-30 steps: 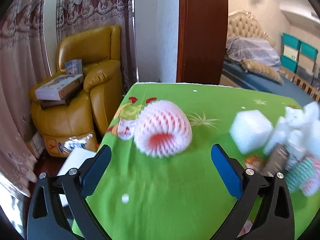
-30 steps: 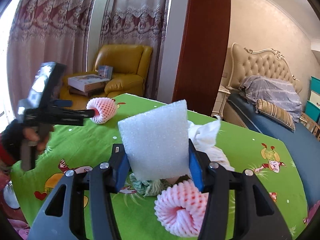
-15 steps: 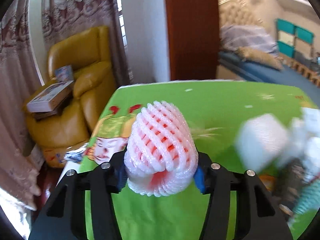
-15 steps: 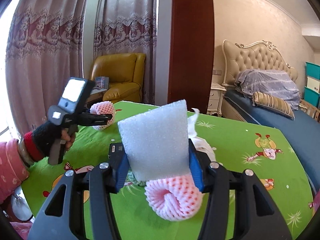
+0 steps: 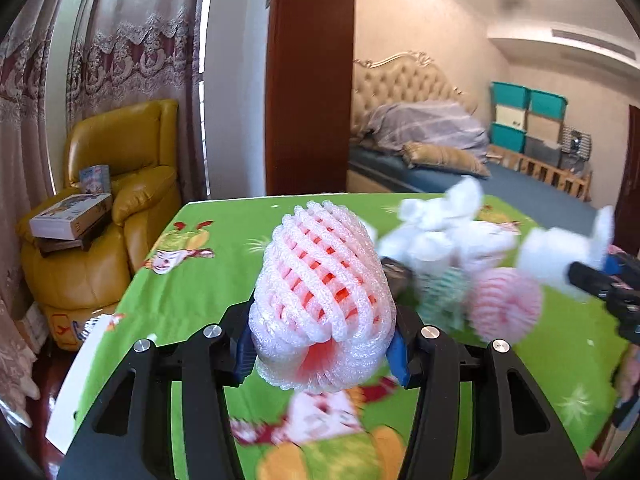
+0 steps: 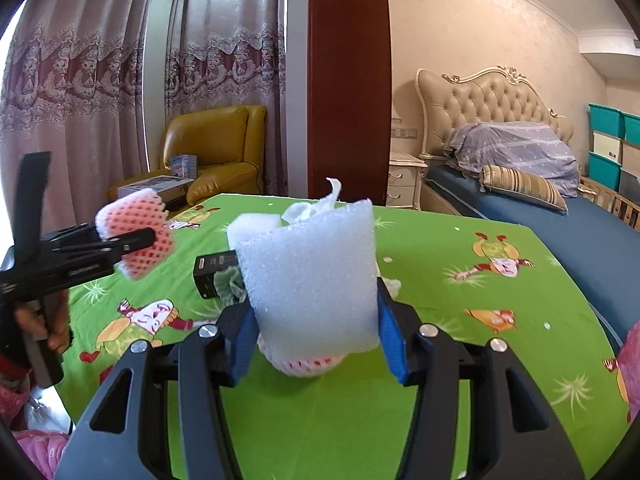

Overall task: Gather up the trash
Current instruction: 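Grasp the pink foam fruit net with the left tool while the right tool holds the foam block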

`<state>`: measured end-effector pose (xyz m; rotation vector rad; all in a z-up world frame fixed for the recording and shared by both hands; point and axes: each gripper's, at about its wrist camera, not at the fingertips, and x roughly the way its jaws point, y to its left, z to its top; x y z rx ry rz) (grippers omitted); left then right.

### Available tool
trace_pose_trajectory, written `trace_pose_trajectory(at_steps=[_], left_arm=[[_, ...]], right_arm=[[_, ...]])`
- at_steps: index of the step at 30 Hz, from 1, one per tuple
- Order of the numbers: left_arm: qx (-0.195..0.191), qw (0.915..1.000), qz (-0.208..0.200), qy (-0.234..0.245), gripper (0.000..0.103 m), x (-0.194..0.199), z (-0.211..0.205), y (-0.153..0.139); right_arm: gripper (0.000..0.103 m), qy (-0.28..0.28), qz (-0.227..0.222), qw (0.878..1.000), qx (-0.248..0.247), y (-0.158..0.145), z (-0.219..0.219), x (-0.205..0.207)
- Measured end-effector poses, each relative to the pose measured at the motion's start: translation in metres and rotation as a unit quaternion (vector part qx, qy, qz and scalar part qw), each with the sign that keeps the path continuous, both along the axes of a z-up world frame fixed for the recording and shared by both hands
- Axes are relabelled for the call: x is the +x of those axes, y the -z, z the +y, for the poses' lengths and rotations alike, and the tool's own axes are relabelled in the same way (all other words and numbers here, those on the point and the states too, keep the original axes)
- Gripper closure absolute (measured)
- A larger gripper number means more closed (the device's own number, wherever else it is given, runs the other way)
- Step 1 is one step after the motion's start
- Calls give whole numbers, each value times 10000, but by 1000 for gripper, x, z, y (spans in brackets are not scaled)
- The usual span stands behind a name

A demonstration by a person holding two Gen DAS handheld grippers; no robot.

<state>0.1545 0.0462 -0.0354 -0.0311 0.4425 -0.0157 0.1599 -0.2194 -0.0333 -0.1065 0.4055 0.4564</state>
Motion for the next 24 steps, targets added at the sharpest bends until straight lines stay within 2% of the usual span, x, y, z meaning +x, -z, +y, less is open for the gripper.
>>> trace_pose_trajectory(at_steps=[9, 13, 18, 24], left_arm=[[91, 9976, -405, 553, 53, -43, -60, 1], [80, 9967, -471, 651, 53, -48, -73, -1], [324, 9946, -591, 795, 52, -57, -93, 1], [447, 9930, -615, 902, 52, -57, -104, 0]], right_arm=[[52, 87, -258, 9996, -99, 0, -14, -36], [52, 128, -292, 9995, -84, -1, -22, -45], [52, 177, -331, 9993, -29, -1, -34, -53], [52, 211, -436, 9988, 9, -5, -45, -61]])
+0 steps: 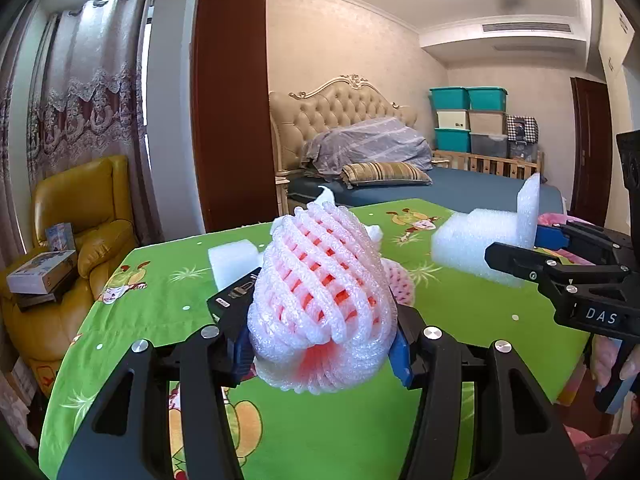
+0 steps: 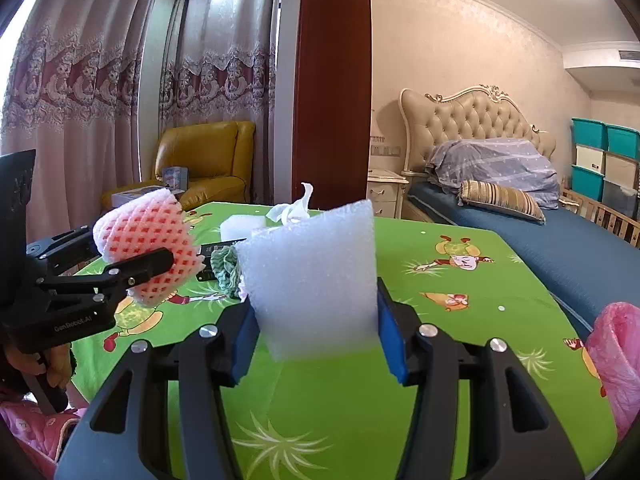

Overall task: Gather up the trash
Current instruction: 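Grasp the pink foam fruit net with the left tool while the right tool holds the foam block, then carry the foam block and fruit net over the pink wastebasket with both tools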

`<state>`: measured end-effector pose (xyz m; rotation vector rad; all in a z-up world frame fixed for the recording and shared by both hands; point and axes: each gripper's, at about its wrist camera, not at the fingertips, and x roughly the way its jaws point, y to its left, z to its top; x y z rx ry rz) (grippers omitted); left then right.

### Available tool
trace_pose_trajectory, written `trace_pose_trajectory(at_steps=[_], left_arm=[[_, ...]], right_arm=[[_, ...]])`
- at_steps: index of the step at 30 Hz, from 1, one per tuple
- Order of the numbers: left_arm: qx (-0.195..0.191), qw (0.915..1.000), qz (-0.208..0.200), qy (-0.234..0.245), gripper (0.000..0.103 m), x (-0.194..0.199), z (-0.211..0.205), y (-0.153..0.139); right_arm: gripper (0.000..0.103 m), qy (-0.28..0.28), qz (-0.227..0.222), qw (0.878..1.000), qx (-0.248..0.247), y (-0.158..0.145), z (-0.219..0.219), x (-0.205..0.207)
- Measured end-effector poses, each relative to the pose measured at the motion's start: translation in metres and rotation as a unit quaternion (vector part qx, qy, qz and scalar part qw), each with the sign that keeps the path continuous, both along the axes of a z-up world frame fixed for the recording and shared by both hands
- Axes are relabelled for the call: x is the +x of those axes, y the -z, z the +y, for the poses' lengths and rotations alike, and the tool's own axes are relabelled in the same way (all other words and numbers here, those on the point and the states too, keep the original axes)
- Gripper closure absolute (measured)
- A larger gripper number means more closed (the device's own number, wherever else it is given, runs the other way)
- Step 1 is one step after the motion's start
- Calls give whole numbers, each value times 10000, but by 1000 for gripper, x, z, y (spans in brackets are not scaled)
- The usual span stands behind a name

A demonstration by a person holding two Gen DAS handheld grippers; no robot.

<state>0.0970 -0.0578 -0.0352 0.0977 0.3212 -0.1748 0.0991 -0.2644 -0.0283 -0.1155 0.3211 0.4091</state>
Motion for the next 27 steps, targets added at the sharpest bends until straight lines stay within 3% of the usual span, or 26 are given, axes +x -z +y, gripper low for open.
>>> trace_pose_trajectory(at_steps=[8, 16, 27], left_arm=[[231, 9991, -9, 348, 52, 0, -26, -2], [333, 9953, 239, 873, 51, 22, -64, -4], [197, 9794, 696, 1884, 51, 56, -149, -9]], right_arm=[[52, 193, -56, 9997, 139, -1, -26, -5], [52, 643, -129, 9973, 328, -5, -73, -9], [52, 1582, -184, 9864, 400, -1, -165, -24]])
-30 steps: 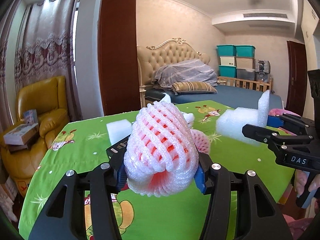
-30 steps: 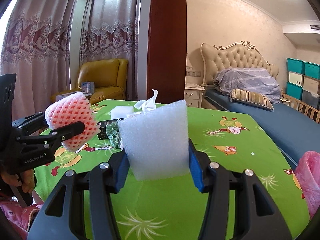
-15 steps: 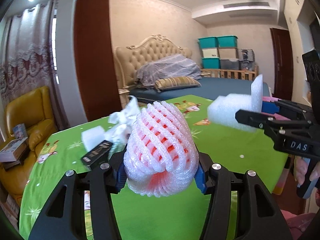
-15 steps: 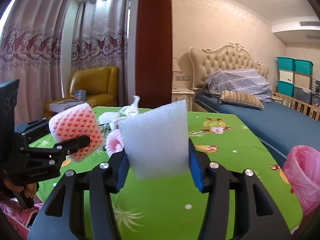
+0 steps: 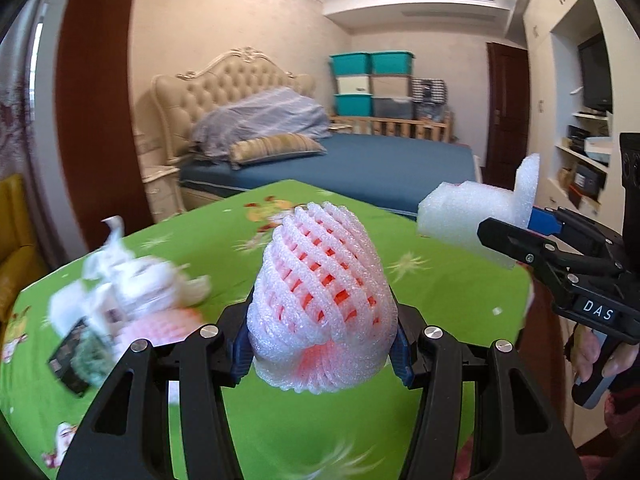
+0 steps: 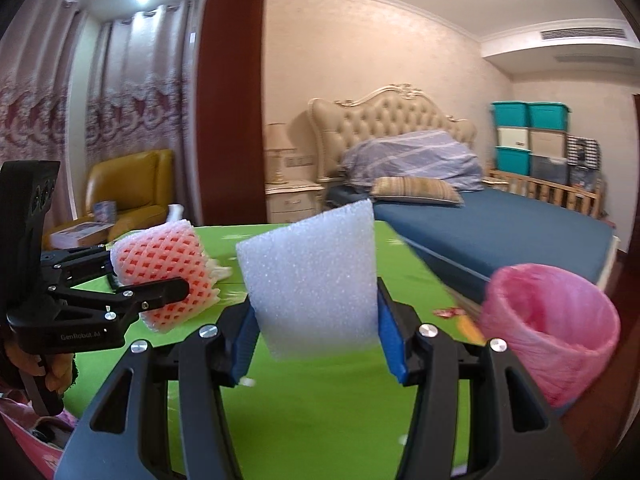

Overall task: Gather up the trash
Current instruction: 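Carry the foam block and fruit net over the pink wastebasket with both tools, then open both tools to drop the block and net into the wastebasket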

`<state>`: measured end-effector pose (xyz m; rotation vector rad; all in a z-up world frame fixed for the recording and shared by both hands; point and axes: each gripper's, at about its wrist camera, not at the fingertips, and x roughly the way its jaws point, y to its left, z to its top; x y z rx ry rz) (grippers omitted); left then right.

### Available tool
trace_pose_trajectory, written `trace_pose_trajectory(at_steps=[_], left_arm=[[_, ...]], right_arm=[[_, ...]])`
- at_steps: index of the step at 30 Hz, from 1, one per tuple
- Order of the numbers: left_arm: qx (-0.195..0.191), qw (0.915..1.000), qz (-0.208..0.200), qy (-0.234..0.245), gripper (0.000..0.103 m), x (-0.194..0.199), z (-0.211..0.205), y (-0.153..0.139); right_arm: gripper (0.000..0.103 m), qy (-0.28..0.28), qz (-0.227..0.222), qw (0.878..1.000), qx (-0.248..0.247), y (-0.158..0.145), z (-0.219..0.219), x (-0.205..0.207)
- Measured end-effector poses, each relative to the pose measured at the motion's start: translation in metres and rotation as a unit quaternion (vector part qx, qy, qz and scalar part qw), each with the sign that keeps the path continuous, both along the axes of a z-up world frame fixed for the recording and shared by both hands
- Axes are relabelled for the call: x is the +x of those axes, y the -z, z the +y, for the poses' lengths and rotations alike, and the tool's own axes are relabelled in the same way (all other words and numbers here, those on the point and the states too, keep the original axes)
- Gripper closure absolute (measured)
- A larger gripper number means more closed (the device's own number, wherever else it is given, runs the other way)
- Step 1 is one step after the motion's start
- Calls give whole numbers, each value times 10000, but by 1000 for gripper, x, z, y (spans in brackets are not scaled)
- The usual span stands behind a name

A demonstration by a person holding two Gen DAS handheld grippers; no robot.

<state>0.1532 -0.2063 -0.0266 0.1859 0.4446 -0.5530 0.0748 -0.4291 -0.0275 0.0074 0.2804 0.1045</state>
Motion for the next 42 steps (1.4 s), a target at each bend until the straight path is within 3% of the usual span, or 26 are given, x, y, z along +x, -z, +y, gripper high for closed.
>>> trace_pose_trajectory(at_steps=[8, 21, 36, 39, 40, 41, 42], left_arm=[[96, 9985, -51, 542, 51, 5, -68, -1], [-139, 9883, 117, 1515, 49, 46, -198, -19], [7, 9829, 328, 1809, 46, 90, -317, -7], [-10, 9800, 469, 1933, 40, 103, -335, -4], [-21, 9786, 539, 1987, 30, 109, -341, -3], [-44, 9758, 712, 2065, 23, 118, -349, 0], [-99, 9748, 837, 2067, 16, 124, -352, 2]], right_arm=[[52, 795, 8, 9968, 105, 6, -77, -15], [52, 1774, 122, 9839, 175, 15, -197, -14], [51, 2075, 274, 9777, 194, 18, -270, 22], [50, 1923, 302, 9803, 319, 22, -274, 30], [41, 1866, 303, 9815, 317, 23, -275, 34], [24, 1853, 303, 9818, 294, 23, -275, 38], [20, 1887, 308, 9812, 268, 25, -276, 40]])
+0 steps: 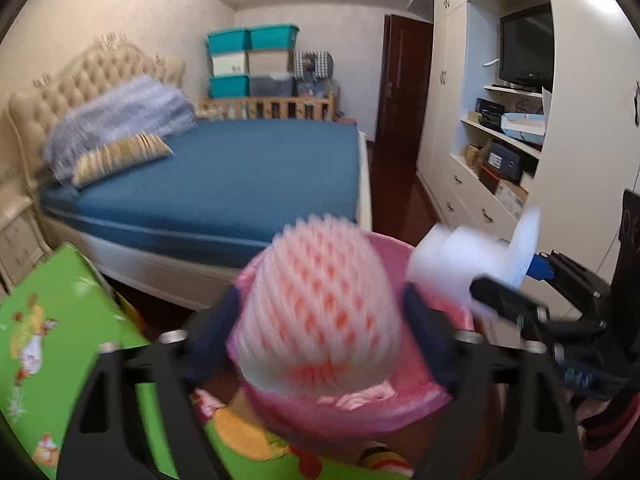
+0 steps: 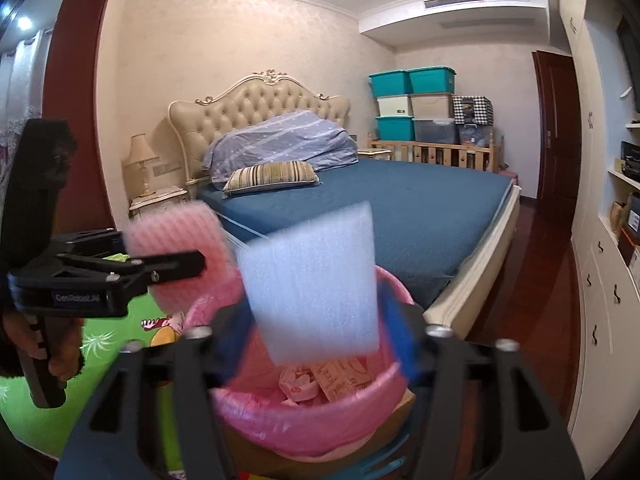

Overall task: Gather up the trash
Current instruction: 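Open both tools to drop the block and net into the wastebasket, then grasp the green-white cloth with the left tool while the right tool grasps the white paper cup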

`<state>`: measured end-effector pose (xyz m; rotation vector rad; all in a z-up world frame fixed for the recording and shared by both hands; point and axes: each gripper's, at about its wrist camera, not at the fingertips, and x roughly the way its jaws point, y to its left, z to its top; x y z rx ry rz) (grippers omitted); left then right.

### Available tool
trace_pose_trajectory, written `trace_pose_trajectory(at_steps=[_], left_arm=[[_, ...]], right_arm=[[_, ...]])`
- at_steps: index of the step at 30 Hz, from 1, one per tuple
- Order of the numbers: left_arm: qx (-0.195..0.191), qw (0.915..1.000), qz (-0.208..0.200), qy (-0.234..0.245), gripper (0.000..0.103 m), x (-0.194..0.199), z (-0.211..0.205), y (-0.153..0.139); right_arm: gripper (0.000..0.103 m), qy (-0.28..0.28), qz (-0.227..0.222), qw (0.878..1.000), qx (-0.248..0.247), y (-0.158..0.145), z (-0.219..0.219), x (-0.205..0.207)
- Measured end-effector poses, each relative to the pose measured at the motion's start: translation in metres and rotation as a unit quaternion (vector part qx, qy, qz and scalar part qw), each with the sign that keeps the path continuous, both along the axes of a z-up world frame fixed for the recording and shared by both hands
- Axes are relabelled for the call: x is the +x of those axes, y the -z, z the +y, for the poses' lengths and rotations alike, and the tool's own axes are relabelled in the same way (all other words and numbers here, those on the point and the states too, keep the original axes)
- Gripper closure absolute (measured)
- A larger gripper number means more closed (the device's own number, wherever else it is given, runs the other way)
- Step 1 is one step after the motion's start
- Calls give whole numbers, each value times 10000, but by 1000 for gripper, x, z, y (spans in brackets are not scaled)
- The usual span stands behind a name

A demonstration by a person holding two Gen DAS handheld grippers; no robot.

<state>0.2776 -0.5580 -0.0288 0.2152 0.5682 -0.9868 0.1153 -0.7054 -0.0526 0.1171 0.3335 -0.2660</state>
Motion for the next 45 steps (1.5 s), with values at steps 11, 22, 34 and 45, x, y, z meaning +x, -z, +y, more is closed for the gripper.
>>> trace_pose_trajectory(at_steps=[11, 22, 34, 45], left_arm=[[137, 9952, -487, -834, 9, -3, 85, -8], [441, 9822, -867, -1604, 9, -61, 238, -6], [457, 9339, -1431, -3245, 8, -107, 439, -4], [548, 9049, -701, -4162, 21, -84, 539, 26]], right_arm=[[19, 10, -301, 9995, 107, -6, 34, -54], [19, -678, -235, 9971, 259, -11, 141, -43], [19, -1874, 161, 9820, 179, -7, 299, 13], [19, -2718, 438, 9612, -187, -1, 403, 33]])
